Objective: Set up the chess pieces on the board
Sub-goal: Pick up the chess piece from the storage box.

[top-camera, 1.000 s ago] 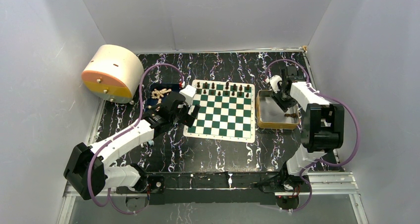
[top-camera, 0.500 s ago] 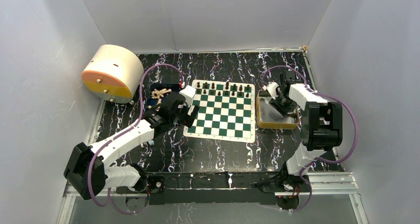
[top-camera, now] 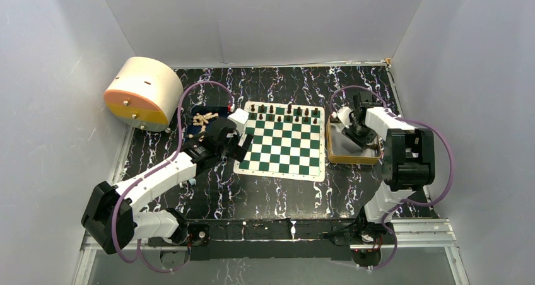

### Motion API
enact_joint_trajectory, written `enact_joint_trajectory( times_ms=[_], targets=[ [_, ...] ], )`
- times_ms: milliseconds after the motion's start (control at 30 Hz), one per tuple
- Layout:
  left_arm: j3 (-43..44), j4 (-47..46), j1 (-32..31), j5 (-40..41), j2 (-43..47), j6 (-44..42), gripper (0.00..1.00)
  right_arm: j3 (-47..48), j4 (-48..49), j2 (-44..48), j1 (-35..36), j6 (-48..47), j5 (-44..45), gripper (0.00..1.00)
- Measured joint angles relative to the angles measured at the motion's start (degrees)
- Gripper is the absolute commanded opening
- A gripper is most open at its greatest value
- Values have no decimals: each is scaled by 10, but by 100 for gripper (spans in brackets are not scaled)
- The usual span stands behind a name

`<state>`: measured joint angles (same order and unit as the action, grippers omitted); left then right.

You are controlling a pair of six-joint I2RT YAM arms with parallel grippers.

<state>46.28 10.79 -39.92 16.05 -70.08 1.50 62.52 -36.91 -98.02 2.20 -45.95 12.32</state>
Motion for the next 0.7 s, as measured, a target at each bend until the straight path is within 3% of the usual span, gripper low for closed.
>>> enact_joint_trajectory(
  times_ms=[700],
  targets=[
    [0, 0, 0, 11, 1, -4, 90, 0, 15, -30, 11, -11, 17, 38]
  ],
)
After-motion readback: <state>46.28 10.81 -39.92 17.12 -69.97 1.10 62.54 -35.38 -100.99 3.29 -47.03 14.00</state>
